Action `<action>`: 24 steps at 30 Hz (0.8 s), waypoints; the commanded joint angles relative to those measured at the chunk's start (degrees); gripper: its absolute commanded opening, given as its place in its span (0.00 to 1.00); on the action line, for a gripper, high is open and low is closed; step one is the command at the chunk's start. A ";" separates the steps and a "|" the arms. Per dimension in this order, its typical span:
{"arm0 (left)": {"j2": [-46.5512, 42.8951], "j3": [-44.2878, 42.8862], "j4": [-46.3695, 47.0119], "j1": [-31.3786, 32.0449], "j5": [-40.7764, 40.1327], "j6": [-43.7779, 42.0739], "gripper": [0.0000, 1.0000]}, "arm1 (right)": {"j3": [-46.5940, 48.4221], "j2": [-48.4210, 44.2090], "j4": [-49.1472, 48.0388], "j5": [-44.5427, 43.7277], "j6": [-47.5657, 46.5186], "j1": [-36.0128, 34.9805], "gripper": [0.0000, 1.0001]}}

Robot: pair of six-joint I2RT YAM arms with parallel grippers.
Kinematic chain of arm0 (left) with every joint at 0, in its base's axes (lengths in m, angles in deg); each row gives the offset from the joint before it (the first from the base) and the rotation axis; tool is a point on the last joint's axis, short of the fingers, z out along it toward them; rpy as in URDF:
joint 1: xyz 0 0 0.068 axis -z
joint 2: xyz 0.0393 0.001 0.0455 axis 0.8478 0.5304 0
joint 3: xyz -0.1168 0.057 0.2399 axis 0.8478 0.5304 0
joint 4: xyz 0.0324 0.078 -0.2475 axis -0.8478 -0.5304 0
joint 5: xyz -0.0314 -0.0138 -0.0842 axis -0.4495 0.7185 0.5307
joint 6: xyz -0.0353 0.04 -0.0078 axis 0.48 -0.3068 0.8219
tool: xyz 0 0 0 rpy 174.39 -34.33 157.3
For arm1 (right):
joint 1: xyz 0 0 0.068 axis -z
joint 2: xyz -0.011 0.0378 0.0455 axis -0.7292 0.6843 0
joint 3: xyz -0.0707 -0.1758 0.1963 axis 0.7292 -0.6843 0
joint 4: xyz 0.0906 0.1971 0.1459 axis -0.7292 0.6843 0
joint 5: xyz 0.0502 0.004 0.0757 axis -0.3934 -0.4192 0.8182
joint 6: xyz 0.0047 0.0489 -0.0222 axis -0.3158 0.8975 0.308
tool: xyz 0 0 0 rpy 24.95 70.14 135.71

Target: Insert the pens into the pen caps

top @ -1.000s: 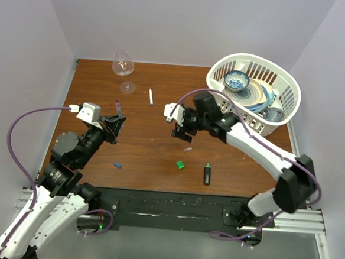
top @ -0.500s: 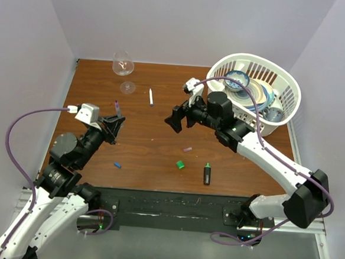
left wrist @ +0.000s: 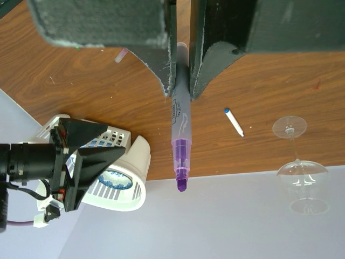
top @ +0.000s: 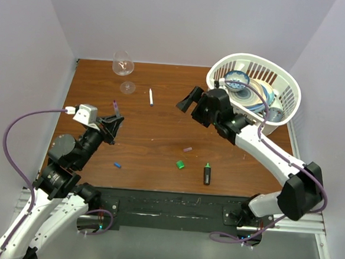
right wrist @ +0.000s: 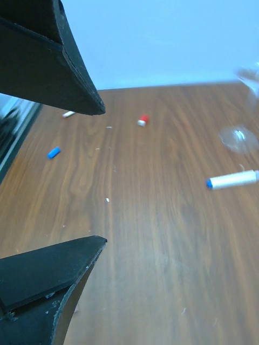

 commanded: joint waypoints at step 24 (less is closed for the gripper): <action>-2.19 0.39 2.74 0.07 0.34 -1.01 0.00 | -1.20 10.98 23.94 -2.95 38.35 0.42 0.63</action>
